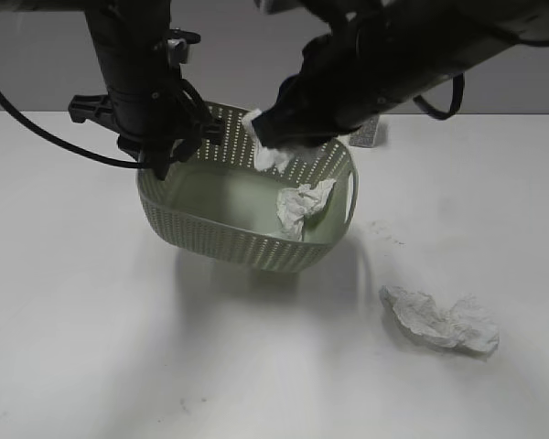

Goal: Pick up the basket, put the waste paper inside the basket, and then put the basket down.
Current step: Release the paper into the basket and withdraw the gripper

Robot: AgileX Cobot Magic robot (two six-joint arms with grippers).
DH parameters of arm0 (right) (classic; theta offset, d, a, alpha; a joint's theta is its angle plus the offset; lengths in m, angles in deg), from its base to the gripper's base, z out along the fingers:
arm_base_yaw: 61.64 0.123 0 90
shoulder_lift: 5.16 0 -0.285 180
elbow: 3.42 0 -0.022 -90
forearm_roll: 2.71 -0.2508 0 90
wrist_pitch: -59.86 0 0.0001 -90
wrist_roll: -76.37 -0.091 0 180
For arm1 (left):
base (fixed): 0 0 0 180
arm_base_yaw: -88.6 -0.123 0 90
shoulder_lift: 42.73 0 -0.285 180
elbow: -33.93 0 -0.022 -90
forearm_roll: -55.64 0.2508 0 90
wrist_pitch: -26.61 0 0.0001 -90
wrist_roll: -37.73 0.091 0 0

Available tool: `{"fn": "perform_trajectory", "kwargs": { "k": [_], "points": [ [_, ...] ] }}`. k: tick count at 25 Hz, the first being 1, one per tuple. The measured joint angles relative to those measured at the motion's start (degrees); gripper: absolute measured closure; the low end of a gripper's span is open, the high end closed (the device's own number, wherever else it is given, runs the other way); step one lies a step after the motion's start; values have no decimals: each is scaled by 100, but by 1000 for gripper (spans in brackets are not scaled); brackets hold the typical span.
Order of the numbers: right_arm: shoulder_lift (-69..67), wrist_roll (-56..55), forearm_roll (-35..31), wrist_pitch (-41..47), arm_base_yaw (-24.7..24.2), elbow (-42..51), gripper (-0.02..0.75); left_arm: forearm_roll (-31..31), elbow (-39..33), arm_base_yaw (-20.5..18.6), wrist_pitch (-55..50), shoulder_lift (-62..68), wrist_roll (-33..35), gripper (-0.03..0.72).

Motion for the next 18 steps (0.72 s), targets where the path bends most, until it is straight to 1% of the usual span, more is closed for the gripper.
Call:
{"fn": "perform_trajectory", "kwargs": {
  "k": [2,5,6,7,8,12,16,18],
  "points": [
    [-239,0,40,85,0,3,582,-12,0,0,0,0,0,688],
    [-438,0,211,113,0,3,230,-38,0,0,-11,0,0,688],
    [-463,-5,284,137,2,-7,173,-38,0,0,-11,0,0,688],
    [-469,-34,383,218,6,-37,144,-39,0,0,-11,0,0,688],
    [-469,-85,505,358,6,-104,140,-44,0,0,-16,0,0,688],
    [-440,-608,1133,1119,-17,-399,158,-44,0,0,-85,0,0,688],
    [-229,-812,1345,1912,-183,-367,160,-44,0,0,-177,0,0,688],
    [-37,-848,1356,2076,-323,-179,161,-44,0,0,-224,0,0,688]
  ]
}}
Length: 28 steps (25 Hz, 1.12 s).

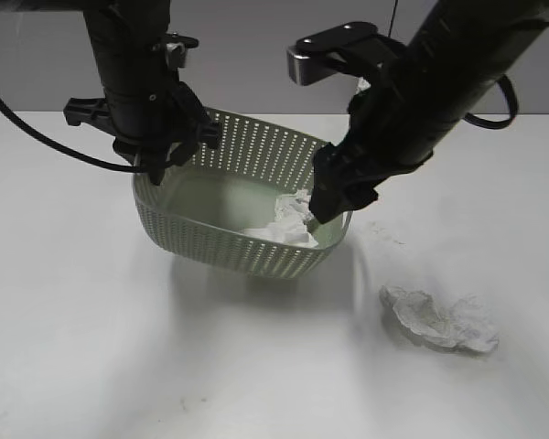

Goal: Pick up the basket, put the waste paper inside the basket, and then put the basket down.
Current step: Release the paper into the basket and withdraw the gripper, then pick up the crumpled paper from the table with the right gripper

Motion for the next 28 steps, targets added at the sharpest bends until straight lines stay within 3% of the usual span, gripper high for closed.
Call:
{"fn": "perform_trajectory", "kwargs": {
  "k": [6,14,24,26,28],
  "points": [
    [860,-46,45,-420,-307,1447,161,5,0,0,-41,0,0,688],
    [951,-880,297,-2972,-686,3646,162,5,0,0,-95,0,0,688],
    [-235,-1060,447,-4067,-856,3838,171,5,0,0,-101,0,0,688],
    [-275,-1060,467,-4193,-856,3818,223,5,0,0,-101,0,0,688],
    [-268,-1067,460,-4159,-860,3785,386,5,0,0,-108,0,0,688]
  ]
}}
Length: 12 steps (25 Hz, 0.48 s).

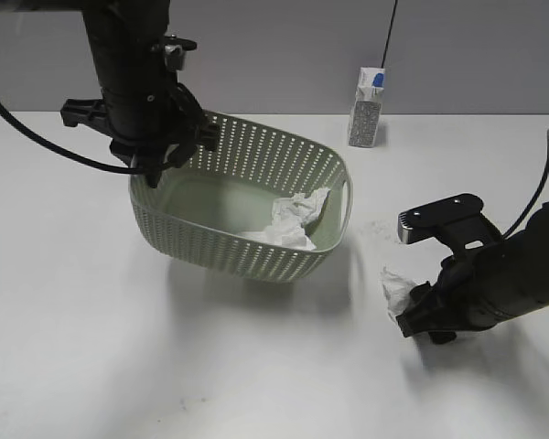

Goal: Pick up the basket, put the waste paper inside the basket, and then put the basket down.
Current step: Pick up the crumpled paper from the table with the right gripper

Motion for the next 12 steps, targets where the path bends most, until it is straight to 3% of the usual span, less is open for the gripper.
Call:
{"fn": "perform_trajectory", "kwargs": {
  "k": [2,4,12],
  "points": [
    [101,0,0,199,-7,-47,600,0,0,0,0,0,0,688],
    [409,-5,0,450,-7,-128,703,6,0,-5,0,0,0,688],
    [2299,-5,-5,499,-7,-1263,729,6,0,-5,70,0,0,688]
  ]
}}
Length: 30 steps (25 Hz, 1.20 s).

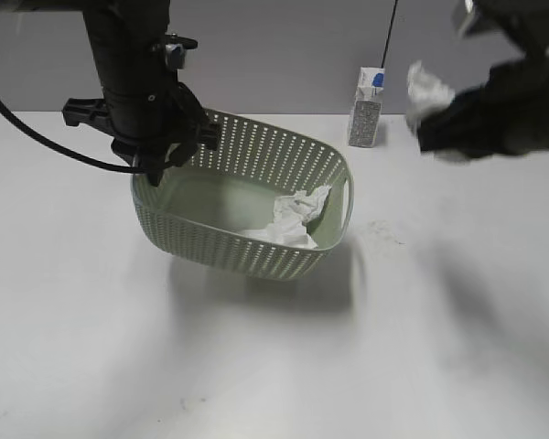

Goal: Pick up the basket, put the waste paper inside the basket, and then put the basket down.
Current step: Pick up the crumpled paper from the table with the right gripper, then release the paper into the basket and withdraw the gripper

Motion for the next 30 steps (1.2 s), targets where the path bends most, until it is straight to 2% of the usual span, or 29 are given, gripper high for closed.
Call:
{"fn": "perform_trajectory", "kwargs": {
  "k": [6,13,14,15,17,19,20,22,26,30],
  "points": [
    [7,0,-11,-358,340,-951,732,-5,0,0,45,0,0,688],
    [-1412,0,-73,-712,1102,-1064,716,-198,0,0,147,0,0,688],
    [-1621,0,-78,-629,1161,-1081,690,-240,0,0,147,0,0,688],
    [-1845,0,-90,-483,1191,-1122,631,-266,0,0,147,0,0,688],
    [-2158,0,-121,-20,1213,-1237,453,-286,0,0,147,0,0,688],
    [-2250,68,-135,431,1213,-1353,223,-294,0,0,148,0,0,688],
    [-2250,141,-135,648,1213,-1431,162,-300,0,0,153,0,0,688],
    [-2192,259,-135,959,1213,-1622,136,-306,0,0,172,0,0,688],
    [-1697,321,-58,1149,1194,-1957,148,-338,0,0,253,0,0,688],
    [-1101,274,-45,1359,728,-2306,149,-599,0,0,473,0,0,688]
  ]
}}
